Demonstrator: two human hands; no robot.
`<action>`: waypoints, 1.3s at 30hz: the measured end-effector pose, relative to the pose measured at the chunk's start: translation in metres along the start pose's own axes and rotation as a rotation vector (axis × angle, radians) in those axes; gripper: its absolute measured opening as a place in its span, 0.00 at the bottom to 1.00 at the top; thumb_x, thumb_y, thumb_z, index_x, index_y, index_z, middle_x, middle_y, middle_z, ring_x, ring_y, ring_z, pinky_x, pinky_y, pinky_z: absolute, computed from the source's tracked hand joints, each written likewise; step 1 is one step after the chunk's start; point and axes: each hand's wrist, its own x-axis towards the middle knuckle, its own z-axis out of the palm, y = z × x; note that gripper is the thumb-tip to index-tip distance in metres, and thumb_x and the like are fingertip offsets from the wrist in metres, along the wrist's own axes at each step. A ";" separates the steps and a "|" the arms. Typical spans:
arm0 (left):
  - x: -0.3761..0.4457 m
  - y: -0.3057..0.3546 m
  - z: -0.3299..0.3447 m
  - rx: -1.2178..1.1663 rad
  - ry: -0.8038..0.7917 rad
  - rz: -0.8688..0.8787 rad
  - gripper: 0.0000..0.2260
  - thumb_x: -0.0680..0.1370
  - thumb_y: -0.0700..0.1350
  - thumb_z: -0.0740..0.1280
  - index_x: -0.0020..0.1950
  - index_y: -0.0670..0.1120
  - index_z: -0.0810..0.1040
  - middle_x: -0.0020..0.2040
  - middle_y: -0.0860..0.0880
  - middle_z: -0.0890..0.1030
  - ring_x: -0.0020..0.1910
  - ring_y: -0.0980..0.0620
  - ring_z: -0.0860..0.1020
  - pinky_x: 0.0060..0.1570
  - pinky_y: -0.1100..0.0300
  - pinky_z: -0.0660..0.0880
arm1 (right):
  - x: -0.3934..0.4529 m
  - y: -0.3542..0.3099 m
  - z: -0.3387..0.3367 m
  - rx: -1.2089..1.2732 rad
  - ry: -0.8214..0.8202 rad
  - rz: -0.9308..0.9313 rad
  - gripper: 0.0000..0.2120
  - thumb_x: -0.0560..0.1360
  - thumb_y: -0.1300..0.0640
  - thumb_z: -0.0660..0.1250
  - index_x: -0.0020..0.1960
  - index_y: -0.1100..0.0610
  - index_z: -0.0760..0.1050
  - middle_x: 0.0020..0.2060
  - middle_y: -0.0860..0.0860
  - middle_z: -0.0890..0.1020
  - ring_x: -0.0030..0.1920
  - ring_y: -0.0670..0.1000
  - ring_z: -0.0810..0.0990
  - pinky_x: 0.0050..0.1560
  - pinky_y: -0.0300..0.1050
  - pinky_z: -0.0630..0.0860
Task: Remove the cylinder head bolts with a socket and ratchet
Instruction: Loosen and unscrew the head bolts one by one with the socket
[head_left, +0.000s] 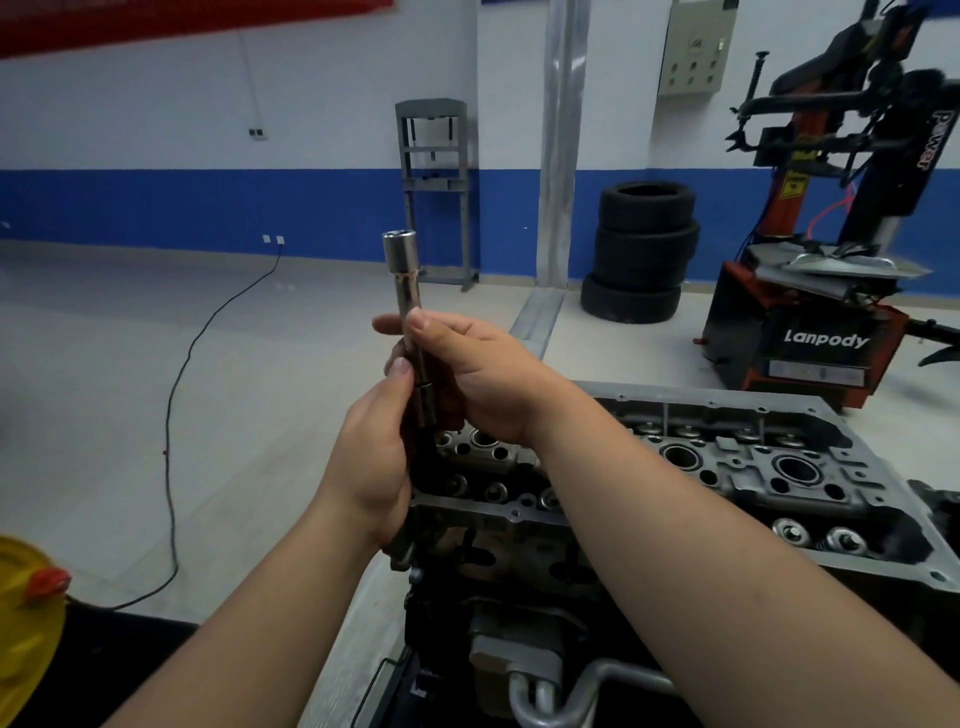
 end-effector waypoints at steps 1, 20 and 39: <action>0.000 -0.001 0.000 -0.017 0.009 0.002 0.19 0.84 0.55 0.57 0.59 0.50 0.86 0.58 0.44 0.86 0.59 0.49 0.84 0.55 0.55 0.79 | 0.000 0.000 0.001 -0.004 -0.001 -0.006 0.13 0.84 0.50 0.58 0.61 0.53 0.77 0.43 0.50 0.82 0.48 0.50 0.80 0.50 0.47 0.78; -0.001 0.000 0.000 0.122 0.051 0.004 0.19 0.85 0.56 0.58 0.61 0.47 0.83 0.54 0.46 0.87 0.54 0.51 0.85 0.50 0.58 0.79 | 0.000 0.004 -0.002 0.010 0.036 -0.050 0.12 0.83 0.51 0.61 0.56 0.56 0.79 0.44 0.51 0.83 0.48 0.51 0.81 0.47 0.48 0.78; 0.001 -0.002 -0.001 0.096 0.090 0.018 0.16 0.85 0.54 0.61 0.56 0.45 0.84 0.47 0.47 0.87 0.45 0.53 0.85 0.43 0.61 0.80 | -0.002 -0.001 0.004 -0.038 0.017 -0.043 0.14 0.84 0.48 0.59 0.53 0.56 0.78 0.44 0.51 0.83 0.43 0.49 0.82 0.43 0.42 0.79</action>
